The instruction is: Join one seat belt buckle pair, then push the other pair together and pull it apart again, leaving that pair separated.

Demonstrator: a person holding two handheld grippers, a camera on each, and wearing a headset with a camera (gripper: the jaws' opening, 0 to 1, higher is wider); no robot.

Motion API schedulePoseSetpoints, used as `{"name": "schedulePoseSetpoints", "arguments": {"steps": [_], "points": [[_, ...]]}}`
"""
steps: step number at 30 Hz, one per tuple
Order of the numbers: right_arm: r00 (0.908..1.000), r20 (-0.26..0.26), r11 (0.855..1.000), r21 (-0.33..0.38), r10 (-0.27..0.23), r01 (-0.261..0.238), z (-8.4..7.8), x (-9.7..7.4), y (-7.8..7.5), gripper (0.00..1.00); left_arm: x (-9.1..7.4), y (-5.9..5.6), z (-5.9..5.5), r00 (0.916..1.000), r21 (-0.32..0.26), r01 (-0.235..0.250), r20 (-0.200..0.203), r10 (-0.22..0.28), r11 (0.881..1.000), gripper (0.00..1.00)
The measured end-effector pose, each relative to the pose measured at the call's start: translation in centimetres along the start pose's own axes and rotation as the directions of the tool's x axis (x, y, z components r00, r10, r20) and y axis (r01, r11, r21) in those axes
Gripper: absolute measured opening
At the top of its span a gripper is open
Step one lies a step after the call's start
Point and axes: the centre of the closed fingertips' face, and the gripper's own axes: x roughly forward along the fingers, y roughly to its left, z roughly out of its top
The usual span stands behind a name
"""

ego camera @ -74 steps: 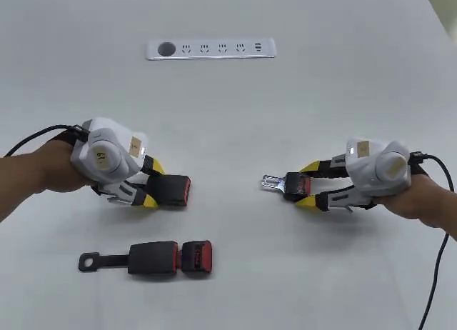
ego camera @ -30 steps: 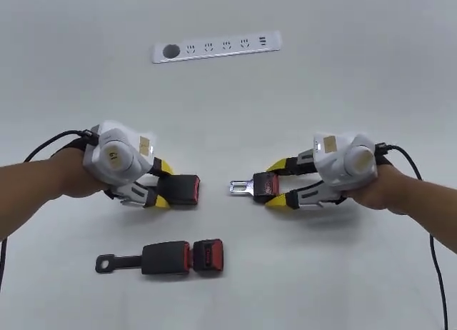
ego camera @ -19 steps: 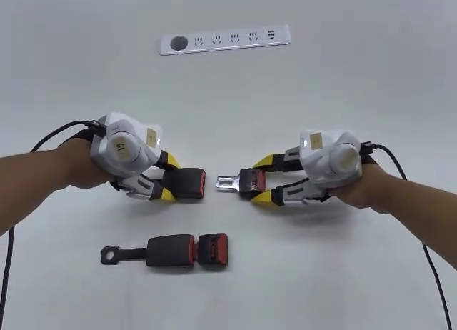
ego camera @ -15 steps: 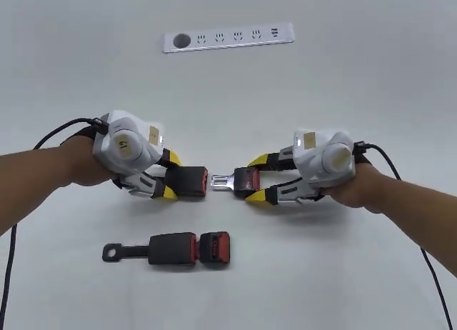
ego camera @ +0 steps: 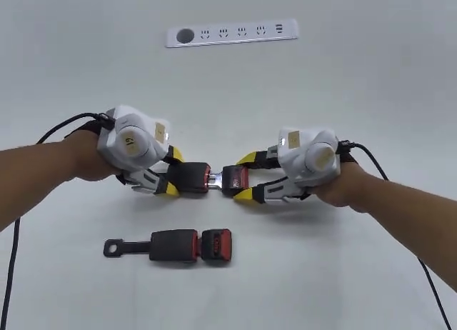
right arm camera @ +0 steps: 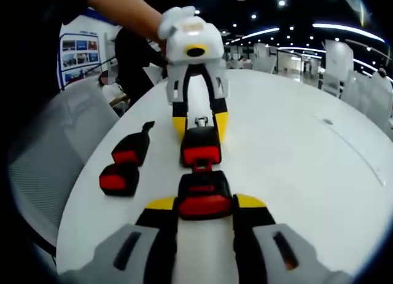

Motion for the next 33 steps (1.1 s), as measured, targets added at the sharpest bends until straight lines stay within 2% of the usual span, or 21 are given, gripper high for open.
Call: {"name": "schedulePoseSetpoints", "arguments": {"steps": [6,13,16,22,33], "points": [[0.9993,-0.037,1.0,-0.016,-0.005,0.004,0.2,0.5,0.1,0.34,0.1,-0.1,0.0,0.9997,0.025,0.01,-0.021,-0.01,1.0,0.33],[0.9992,-0.036,1.0,-0.006,-0.017,0.017,0.8,1.6,0.2,0.34,0.1,-0.1,-0.1,0.9996,0.027,0.012,-0.028,-0.011,1.0,0.33],[0.9994,-0.02,1.0,0.012,-0.028,0.028,1.0,2.0,0.3,0.34,0.1,0.0,-0.2,0.9997,0.027,0.014,-0.022,-0.014,1.0,0.33],[0.9978,-0.04,0.999,0.007,-0.054,0.054,1.1,2.3,0.4,0.34,0.1,0.0,-0.2,0.9995,0.027,0.013,-0.029,-0.013,1.0,0.33],[0.9956,-0.064,0.998,0.009,-0.069,0.069,1.2,2.5,0.5,0.34,0.2,0.1,-0.3,0.9992,0.027,0.011,-0.038,-0.01,1.0,0.33]]}}
